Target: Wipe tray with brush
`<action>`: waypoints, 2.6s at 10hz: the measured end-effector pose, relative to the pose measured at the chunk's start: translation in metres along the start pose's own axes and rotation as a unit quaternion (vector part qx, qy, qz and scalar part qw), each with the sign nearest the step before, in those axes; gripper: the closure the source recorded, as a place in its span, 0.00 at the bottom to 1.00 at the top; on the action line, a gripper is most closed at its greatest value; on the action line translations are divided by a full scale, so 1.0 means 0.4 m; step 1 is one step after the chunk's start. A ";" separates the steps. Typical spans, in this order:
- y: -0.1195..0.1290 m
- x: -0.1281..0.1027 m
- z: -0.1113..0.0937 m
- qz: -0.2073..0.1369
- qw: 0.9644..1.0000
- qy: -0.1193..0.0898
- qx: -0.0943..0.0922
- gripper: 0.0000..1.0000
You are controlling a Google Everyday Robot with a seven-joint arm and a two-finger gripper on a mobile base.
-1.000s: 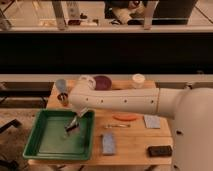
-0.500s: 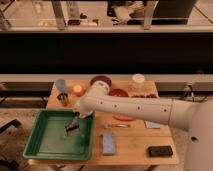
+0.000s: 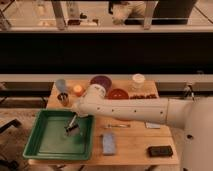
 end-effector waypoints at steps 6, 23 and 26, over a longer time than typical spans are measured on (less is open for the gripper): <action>-0.050 -0.051 0.016 -0.049 0.999 -0.005 0.019 0.98; -0.145 0.024 0.096 -0.051 0.997 -0.011 0.055 0.98; -0.195 0.020 0.032 -0.069 0.995 0.011 0.065 0.98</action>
